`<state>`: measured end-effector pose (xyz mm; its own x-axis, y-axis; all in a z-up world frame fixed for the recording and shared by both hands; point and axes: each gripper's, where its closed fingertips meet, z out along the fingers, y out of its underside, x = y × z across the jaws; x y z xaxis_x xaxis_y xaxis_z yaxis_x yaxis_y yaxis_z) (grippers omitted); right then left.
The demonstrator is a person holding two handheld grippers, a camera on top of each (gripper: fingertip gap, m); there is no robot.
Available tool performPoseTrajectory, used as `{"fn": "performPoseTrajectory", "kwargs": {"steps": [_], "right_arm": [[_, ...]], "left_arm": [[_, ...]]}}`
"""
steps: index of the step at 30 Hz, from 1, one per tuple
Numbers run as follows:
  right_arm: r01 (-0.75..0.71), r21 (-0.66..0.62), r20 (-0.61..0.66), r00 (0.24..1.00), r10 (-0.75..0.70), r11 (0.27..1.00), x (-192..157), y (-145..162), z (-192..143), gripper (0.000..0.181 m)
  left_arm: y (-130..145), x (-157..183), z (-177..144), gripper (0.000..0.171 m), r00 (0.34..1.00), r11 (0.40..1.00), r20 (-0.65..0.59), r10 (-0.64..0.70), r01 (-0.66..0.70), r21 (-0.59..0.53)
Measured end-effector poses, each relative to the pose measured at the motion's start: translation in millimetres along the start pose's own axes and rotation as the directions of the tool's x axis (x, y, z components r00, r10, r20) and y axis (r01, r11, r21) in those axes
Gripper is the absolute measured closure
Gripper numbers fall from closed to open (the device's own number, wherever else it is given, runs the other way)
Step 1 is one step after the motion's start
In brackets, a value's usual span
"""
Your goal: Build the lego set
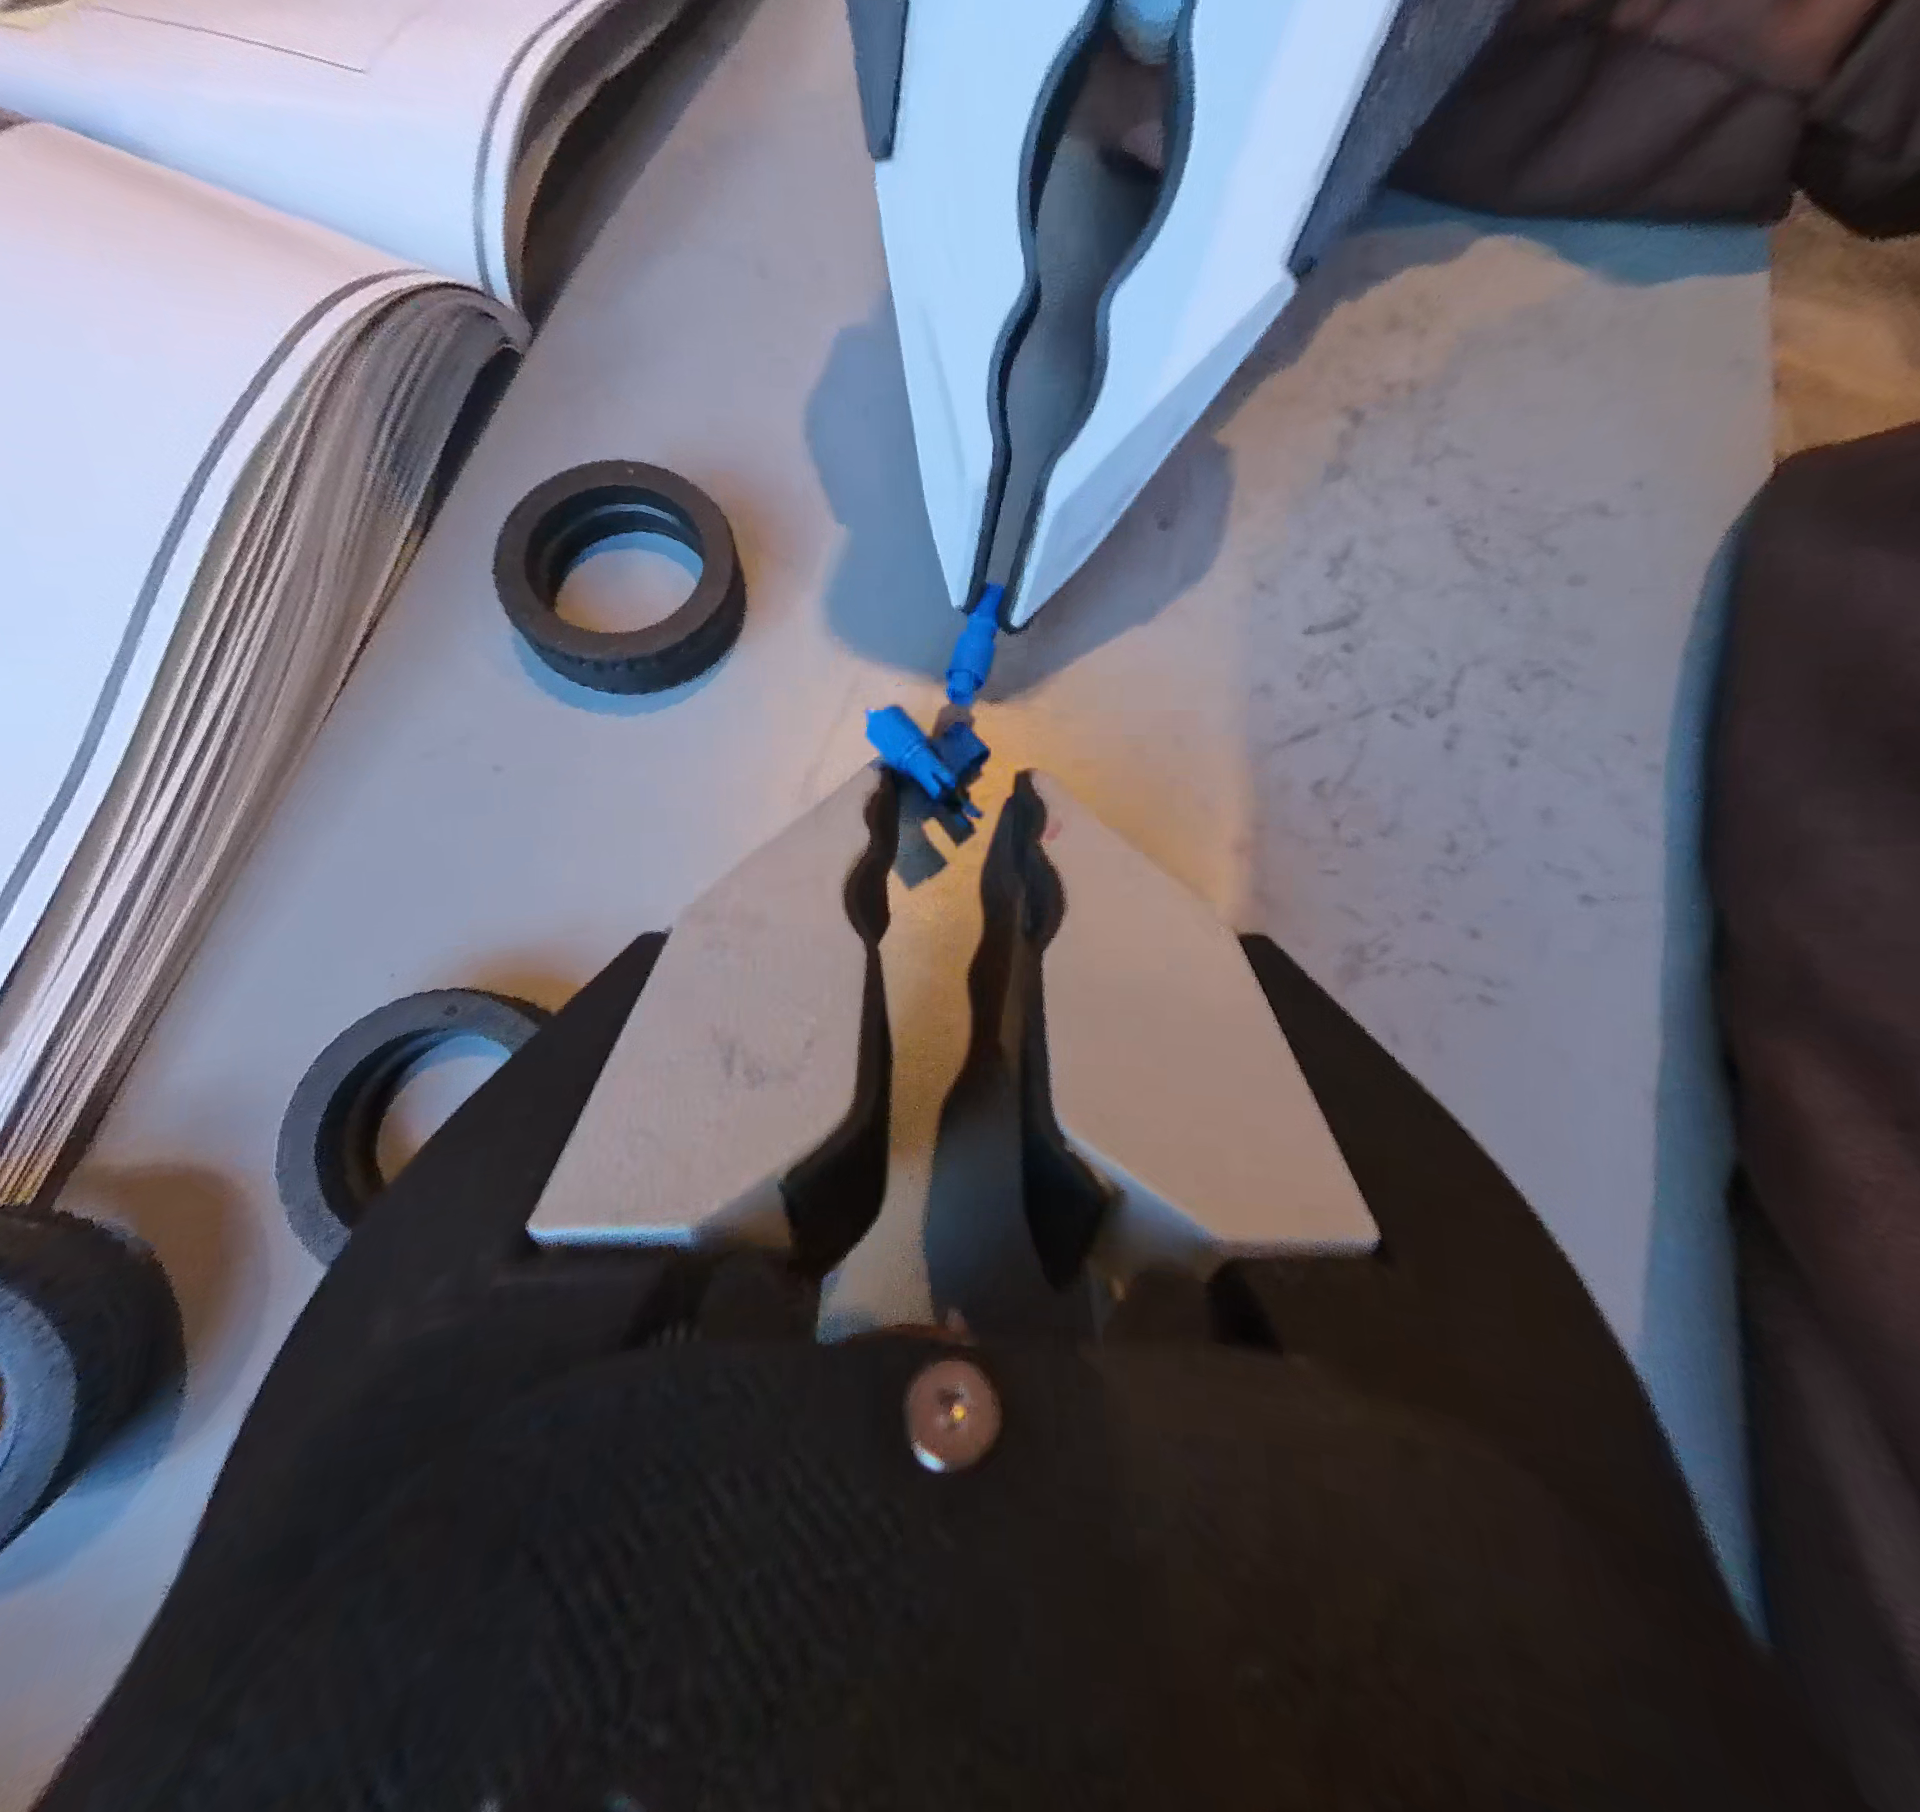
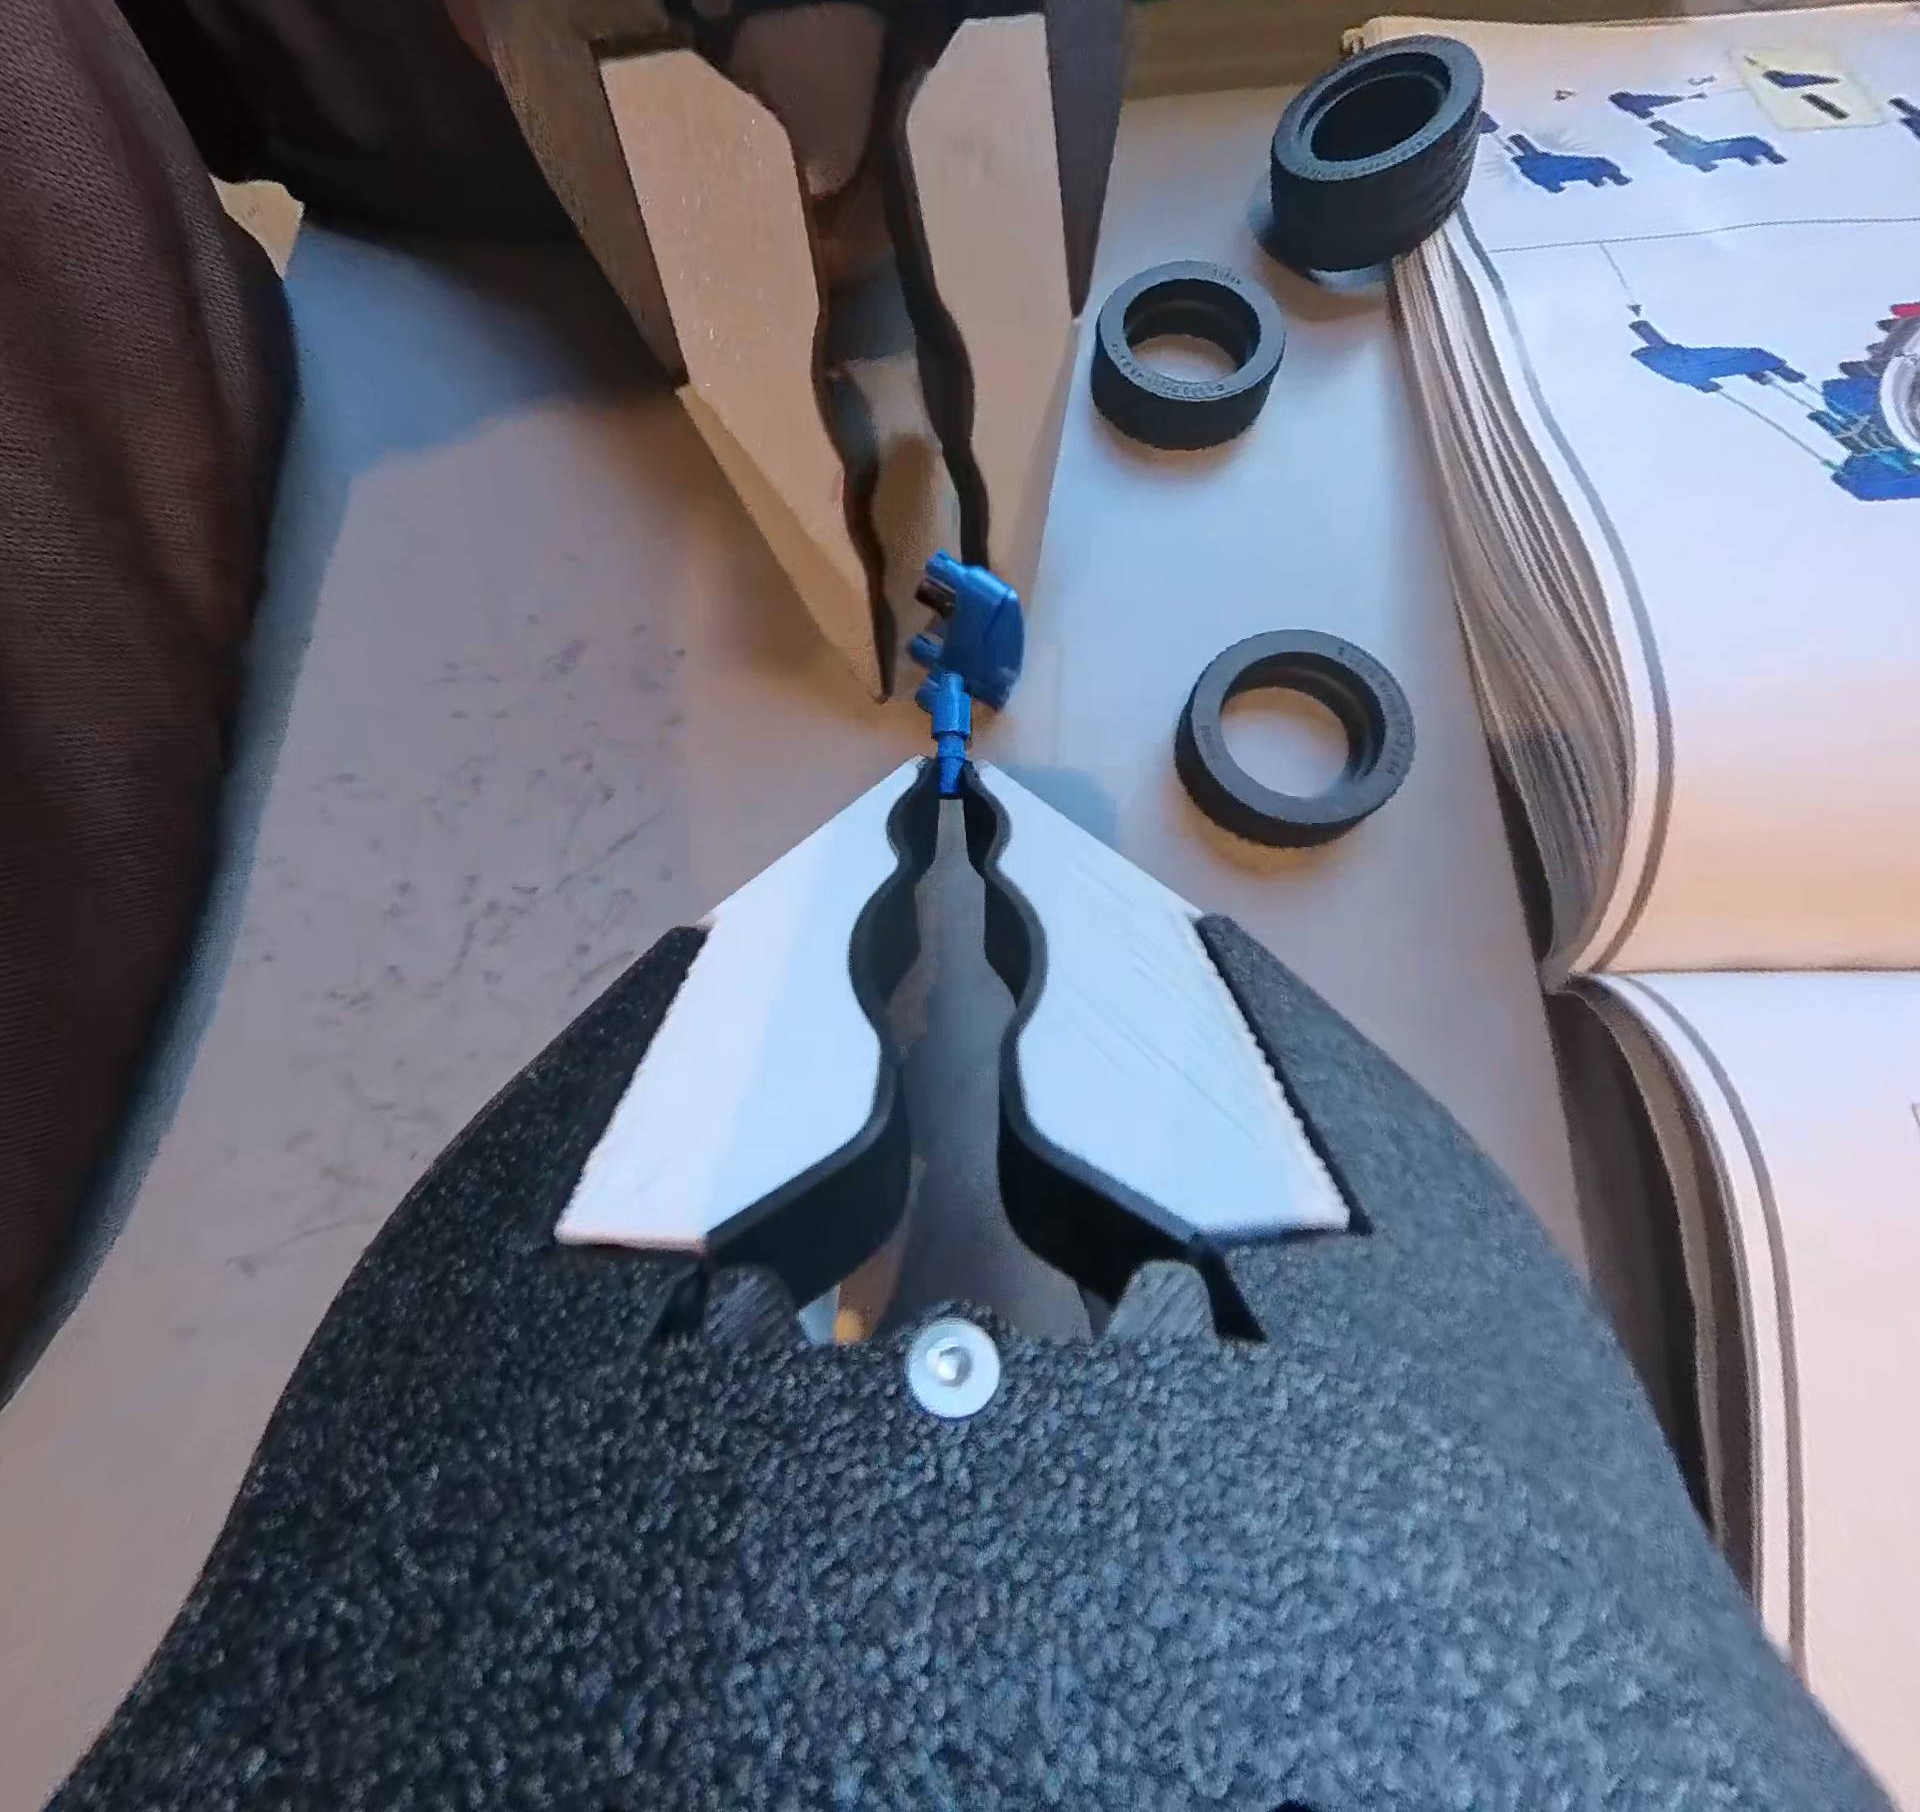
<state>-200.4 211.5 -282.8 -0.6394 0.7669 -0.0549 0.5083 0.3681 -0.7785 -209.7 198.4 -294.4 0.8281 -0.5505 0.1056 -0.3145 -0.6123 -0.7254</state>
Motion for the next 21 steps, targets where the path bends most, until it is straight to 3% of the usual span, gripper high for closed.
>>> {"fn": "performPoseTrajectory", "kwargs": {"steps": [6, 12, 16, 21], "right_arm": [[-0.053, 0.065, -0.028, 0.998, 0.055, 0.996, -2, -2, -13, 0.177], [-0.011, 0.101, -0.118, 0.993, 0.023, 0.995, -7, -11, -27, 0.177], [0.05, 0.04, -0.151, 0.988, -0.044, 0.998, -17, -10, -25, 0.177], [0.102, 0.02, -0.161, 0.982, -0.097, 0.995, -30, -17, -25, 0.177]], "left_arm": [[-8, -4, -7, 0.149, 0.997, 0.997, 0.065, 0.039, -0.044, 0.066], [-22, -12, -33, 0.147, 0.968, 0.986, 0.23, 0.102, -0.129, 0.106], [-34, 17, -29, 0.155, 0.967, 0.968, 0.128, 0.222, -0.234, 0.093], [-29, 36, -7, 0.153, 0.966, 0.966, 0.026, 0.257, -0.258, 0.024]]}}
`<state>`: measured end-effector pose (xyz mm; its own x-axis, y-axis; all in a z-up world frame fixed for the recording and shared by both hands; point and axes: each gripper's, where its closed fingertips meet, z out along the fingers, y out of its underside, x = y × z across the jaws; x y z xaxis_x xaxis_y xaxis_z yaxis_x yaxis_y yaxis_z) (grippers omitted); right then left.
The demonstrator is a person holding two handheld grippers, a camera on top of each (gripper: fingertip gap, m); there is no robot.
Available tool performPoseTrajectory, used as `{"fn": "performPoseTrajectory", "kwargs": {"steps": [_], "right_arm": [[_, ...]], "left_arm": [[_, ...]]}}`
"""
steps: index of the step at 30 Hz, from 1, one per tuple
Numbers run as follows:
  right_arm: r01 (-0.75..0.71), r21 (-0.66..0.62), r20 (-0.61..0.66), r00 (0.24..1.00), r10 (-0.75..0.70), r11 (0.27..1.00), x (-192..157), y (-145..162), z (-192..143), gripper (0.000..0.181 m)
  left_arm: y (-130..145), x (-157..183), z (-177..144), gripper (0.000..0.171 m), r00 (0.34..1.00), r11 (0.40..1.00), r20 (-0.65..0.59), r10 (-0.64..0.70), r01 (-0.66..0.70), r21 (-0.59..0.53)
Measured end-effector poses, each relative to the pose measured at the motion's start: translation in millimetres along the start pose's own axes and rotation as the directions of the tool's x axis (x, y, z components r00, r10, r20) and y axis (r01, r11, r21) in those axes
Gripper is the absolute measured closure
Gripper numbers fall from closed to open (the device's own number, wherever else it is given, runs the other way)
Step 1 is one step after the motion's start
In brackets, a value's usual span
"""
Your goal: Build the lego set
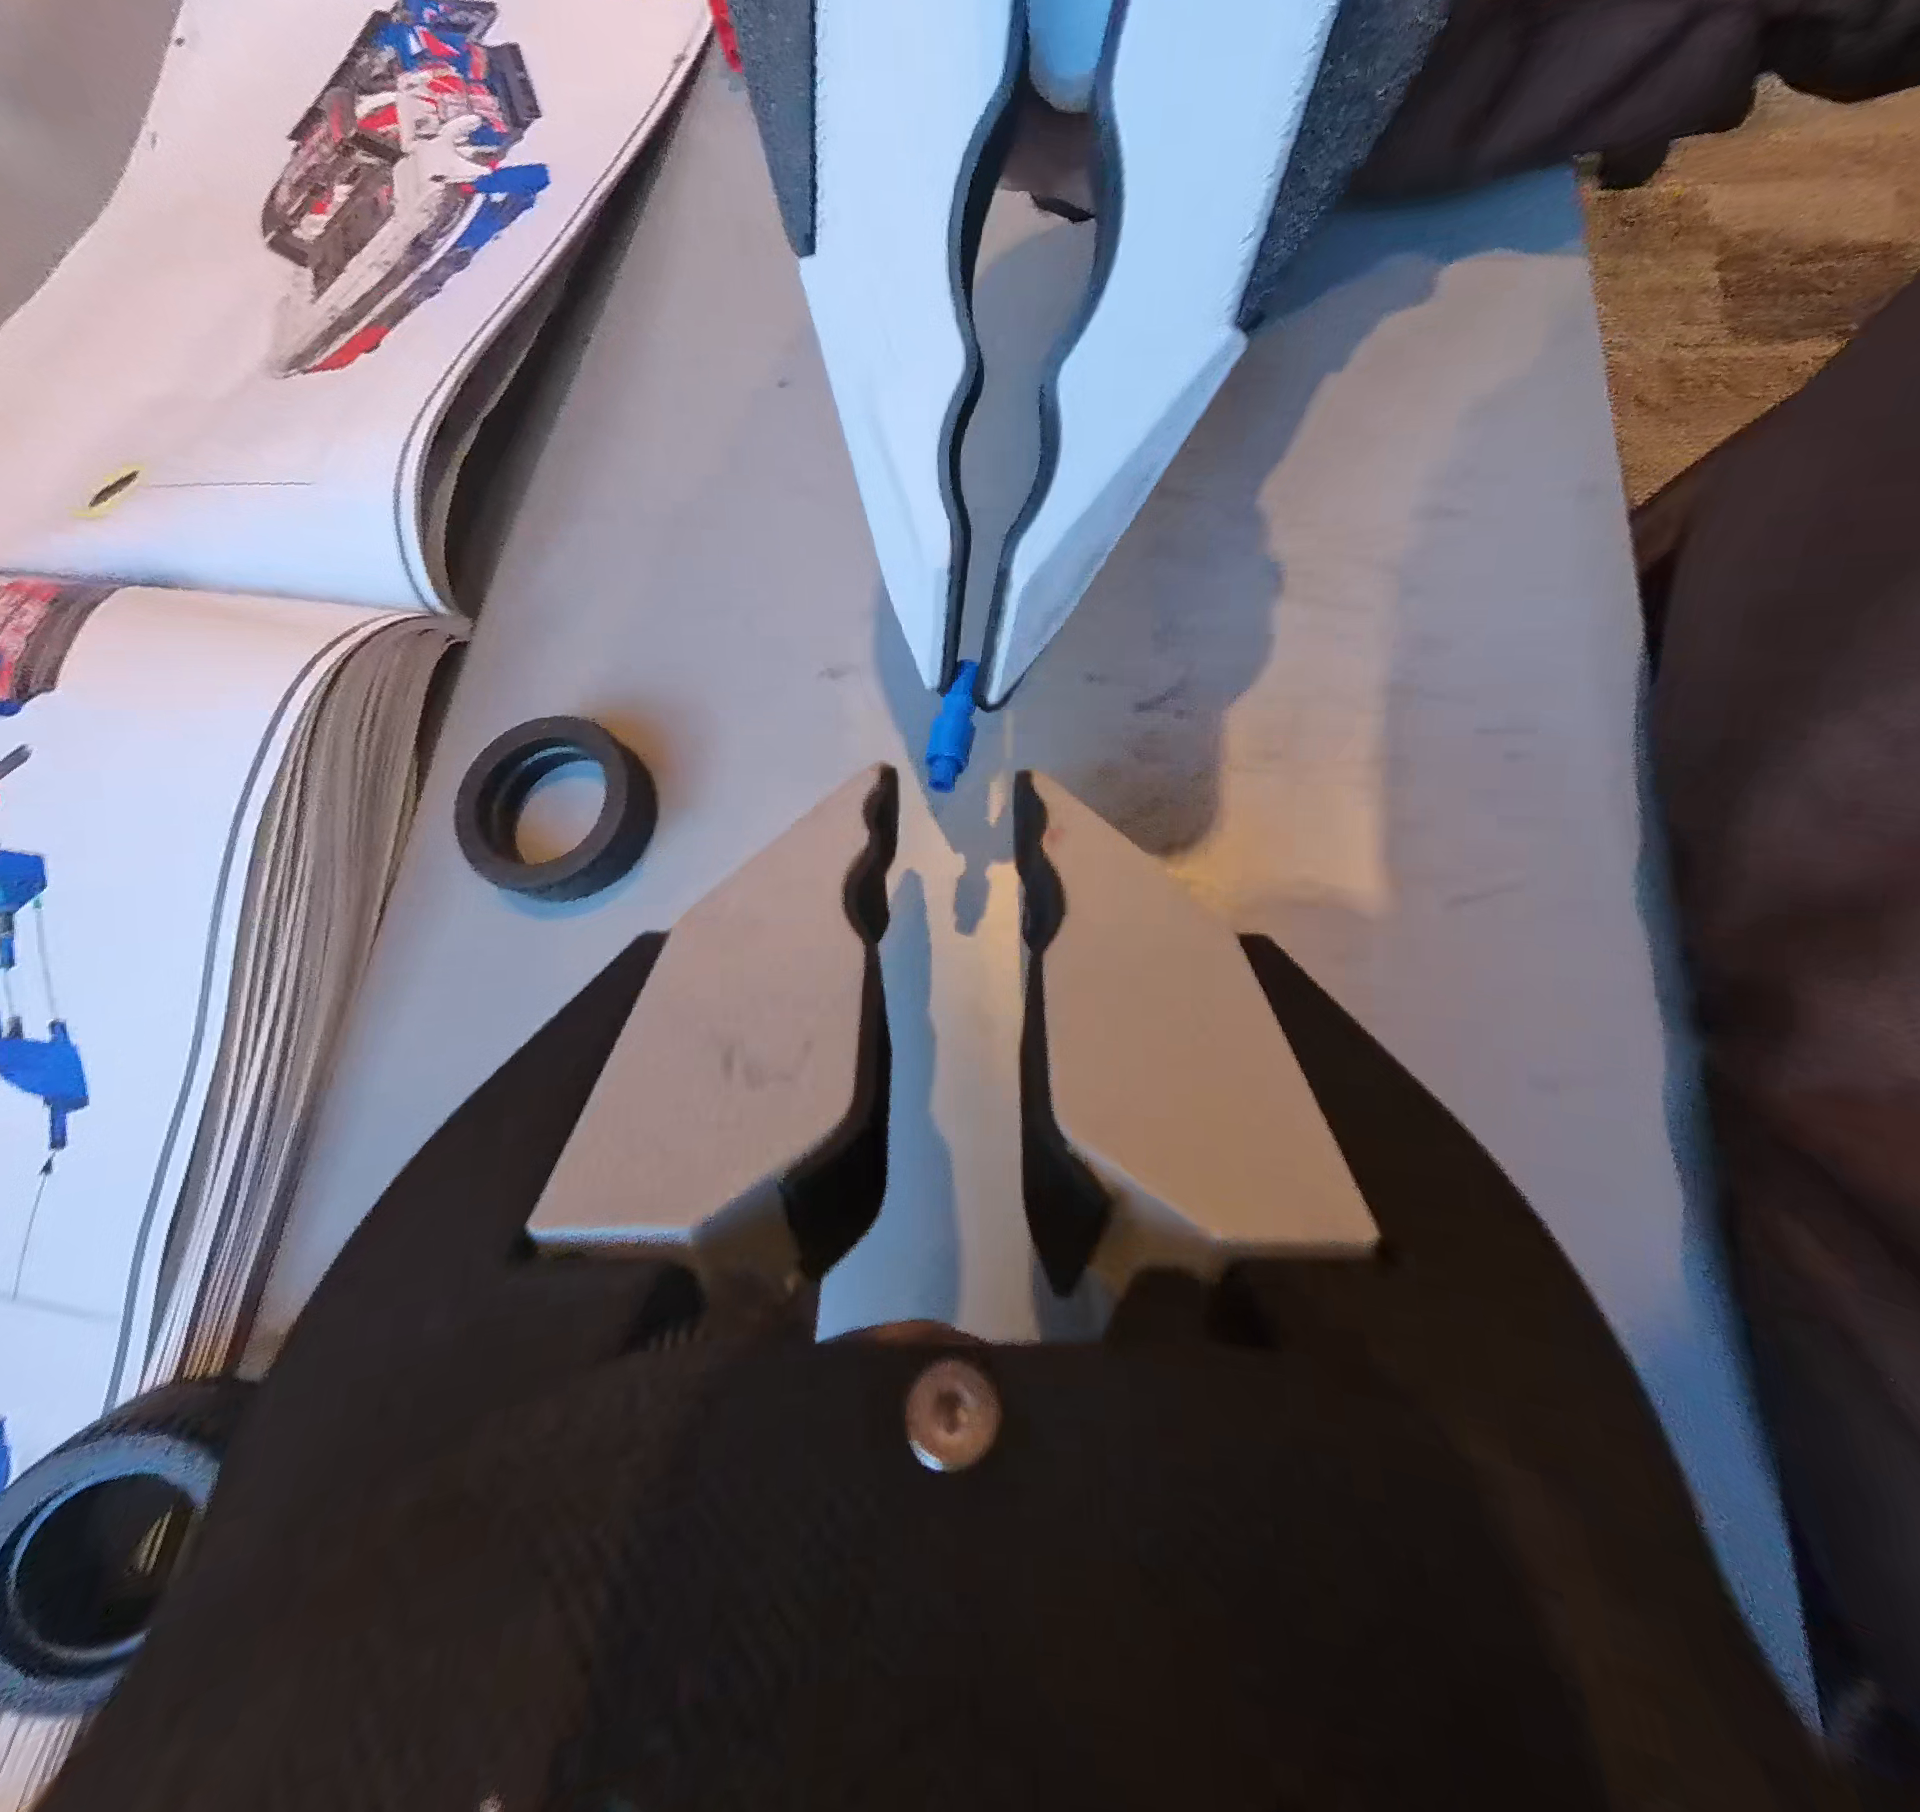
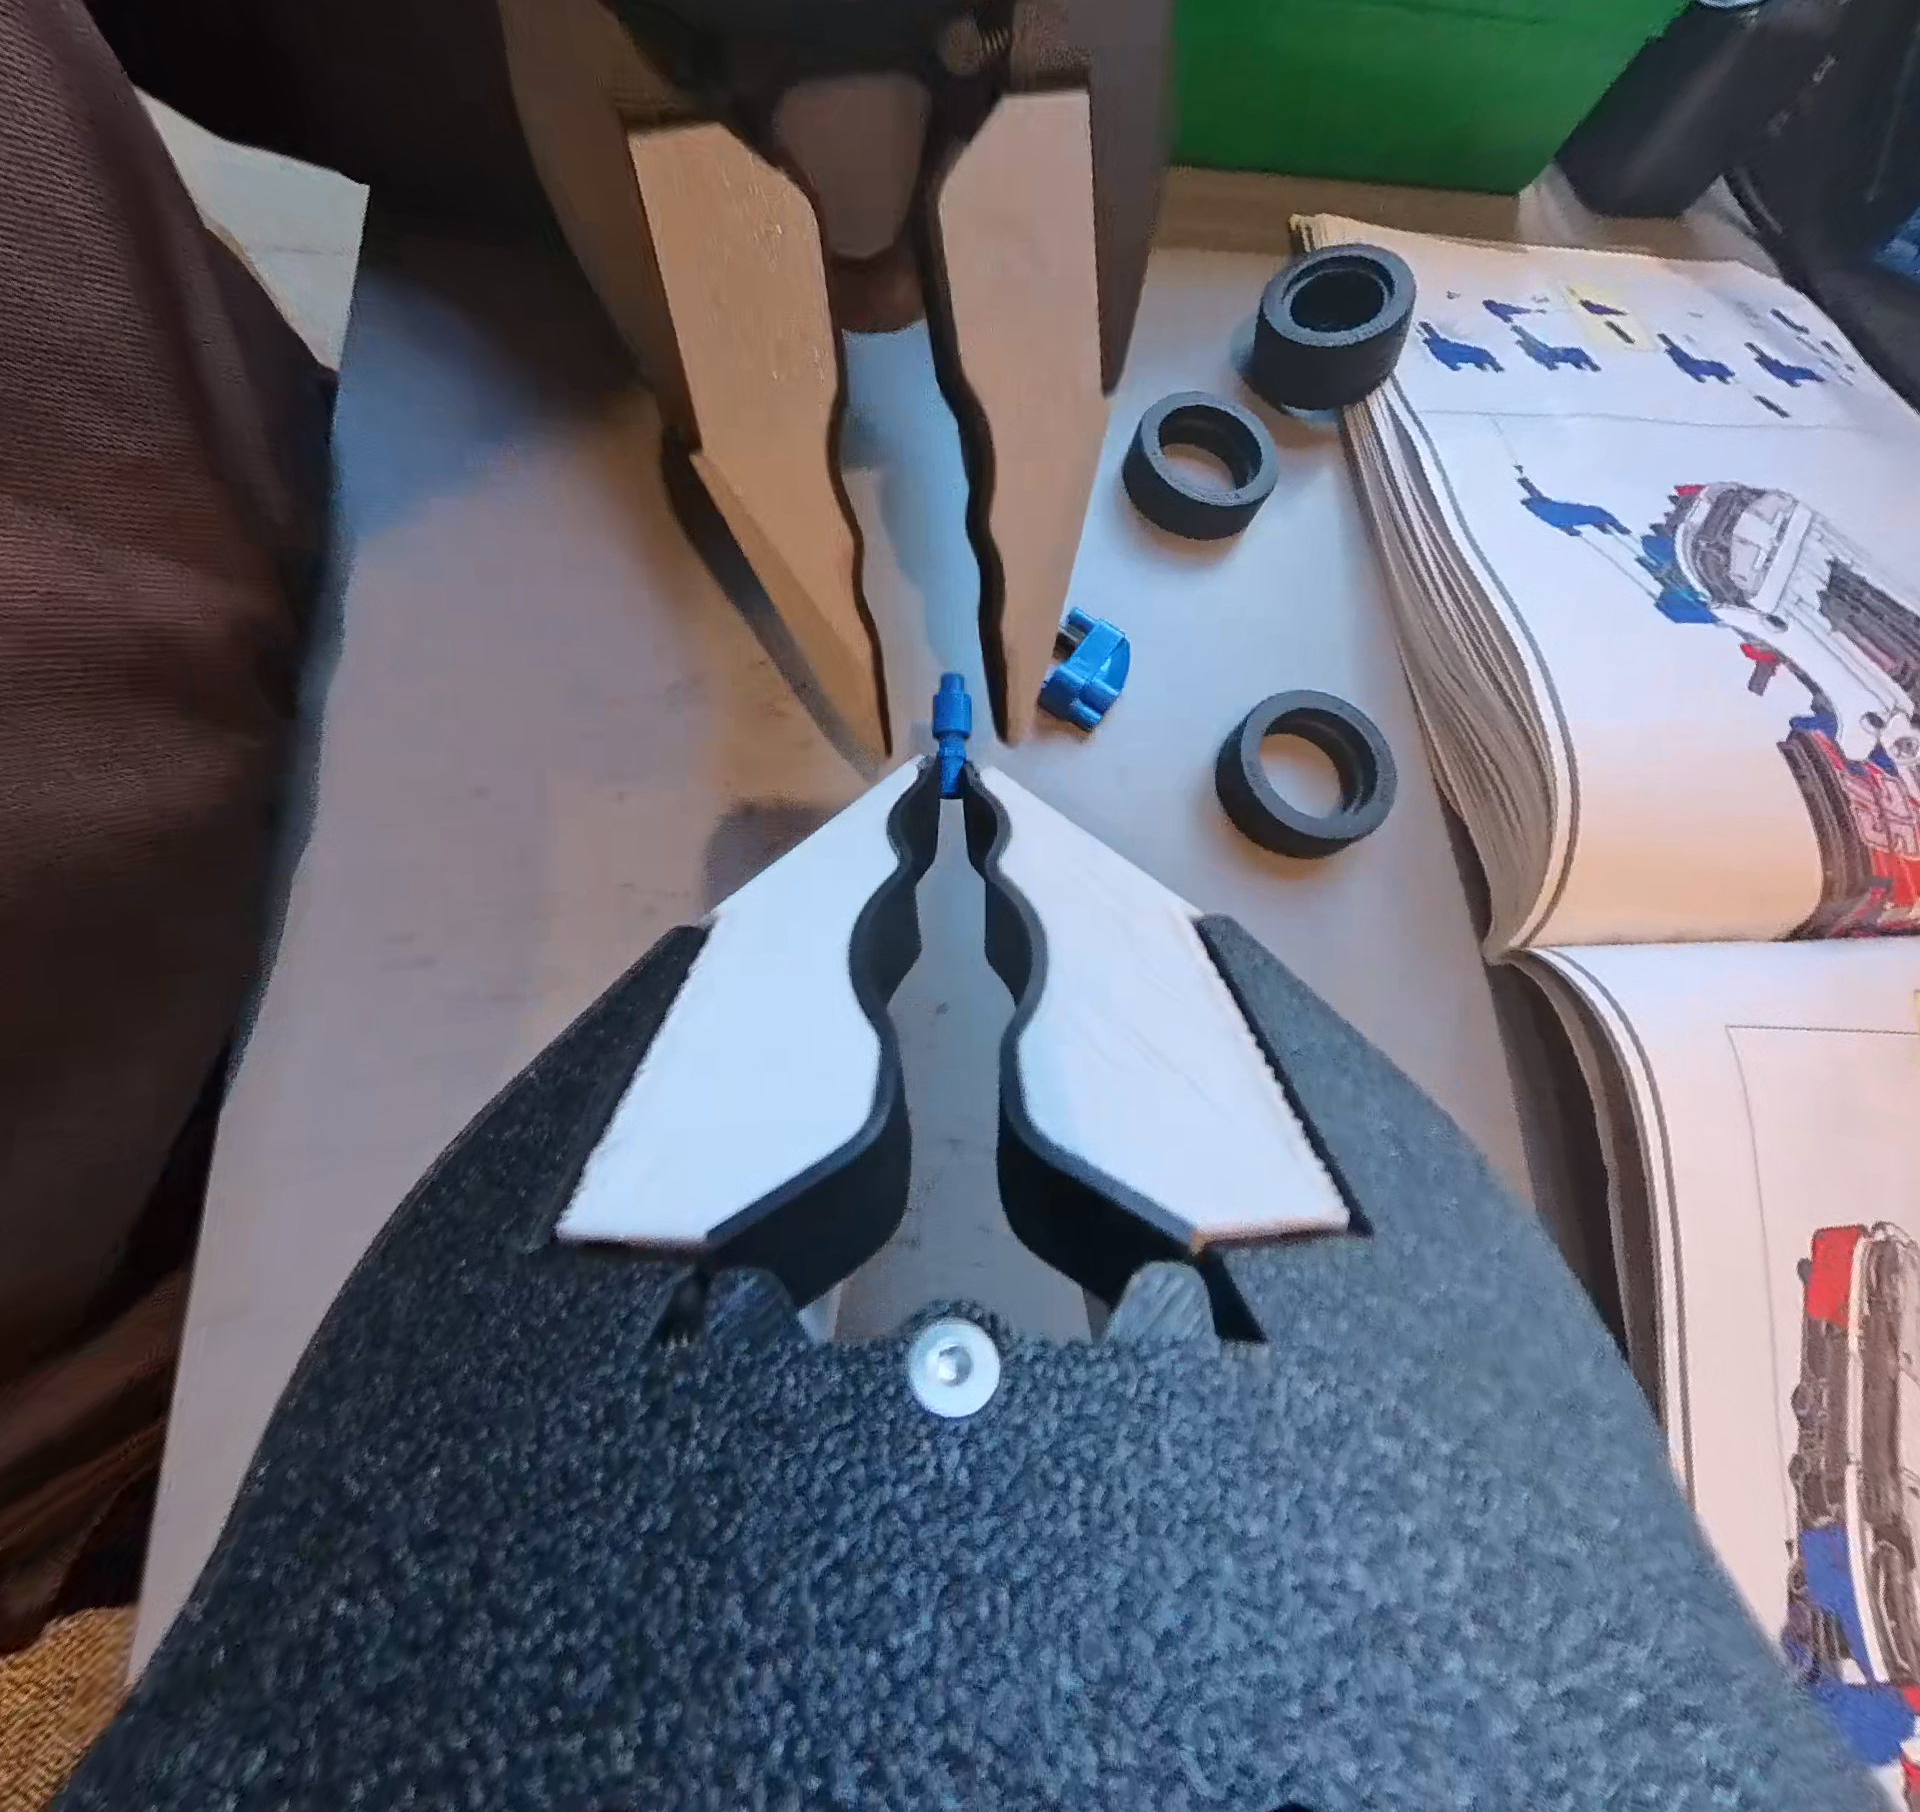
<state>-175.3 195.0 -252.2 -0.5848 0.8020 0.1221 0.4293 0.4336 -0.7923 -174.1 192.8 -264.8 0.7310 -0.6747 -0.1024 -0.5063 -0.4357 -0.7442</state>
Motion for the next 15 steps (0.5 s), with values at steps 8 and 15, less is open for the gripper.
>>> {"fn": "performPoseTrajectory", "kwargs": {"steps": [8, 15], "right_arm": [[0.055, -0.06, -0.009, 0.998, -0.056, 0.997, -14, 2, 2, 0.177], [-0.057, 0.024, -0.093, 0.994, 0.059, 0.998, 6, -7, 1, 0.175]], "left_arm": [[-4, 14, 2, 0.164, 0.998, 0.997, -0.038, -0.05, 0.052, 0.054], [-13, -10, -8, 0.167, 0.982, 0.977, 0.138, -0.128, 0.1, 0.19]]}}
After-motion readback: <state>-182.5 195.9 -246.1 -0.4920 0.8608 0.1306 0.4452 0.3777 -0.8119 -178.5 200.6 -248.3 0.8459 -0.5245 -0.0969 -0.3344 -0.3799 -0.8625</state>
